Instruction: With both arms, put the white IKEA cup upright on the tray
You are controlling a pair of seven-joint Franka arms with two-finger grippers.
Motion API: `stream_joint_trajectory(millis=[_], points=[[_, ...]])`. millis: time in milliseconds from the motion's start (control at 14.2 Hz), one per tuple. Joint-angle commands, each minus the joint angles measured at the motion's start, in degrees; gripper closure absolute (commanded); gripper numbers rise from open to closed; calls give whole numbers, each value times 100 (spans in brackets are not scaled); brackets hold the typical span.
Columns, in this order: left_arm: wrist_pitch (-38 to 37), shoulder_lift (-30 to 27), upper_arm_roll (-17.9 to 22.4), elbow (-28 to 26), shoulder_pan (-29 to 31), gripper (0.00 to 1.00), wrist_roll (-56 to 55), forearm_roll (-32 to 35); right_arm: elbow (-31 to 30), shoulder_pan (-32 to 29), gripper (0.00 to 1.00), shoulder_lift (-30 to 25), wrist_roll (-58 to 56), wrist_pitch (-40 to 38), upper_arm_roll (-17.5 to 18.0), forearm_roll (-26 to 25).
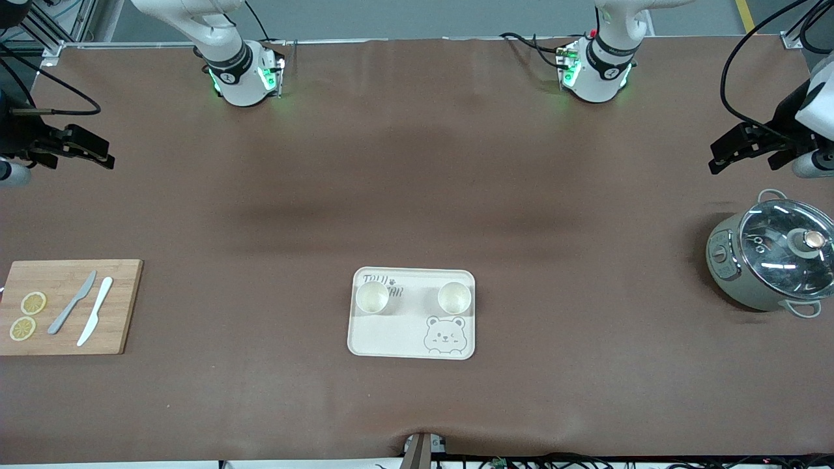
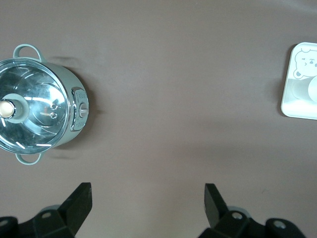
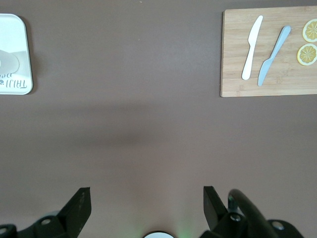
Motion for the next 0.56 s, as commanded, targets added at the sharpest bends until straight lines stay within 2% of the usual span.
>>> stream_joint_trajectory(millis=[0, 494], points=[[-141, 61, -45, 165, 18, 0, -6, 39, -128, -12, 0, -139, -46, -125, 44, -34], [-141, 61, -37, 165, 44, 0, -15, 31, 240, -56, 0, 55, -274, -126, 9, -104]])
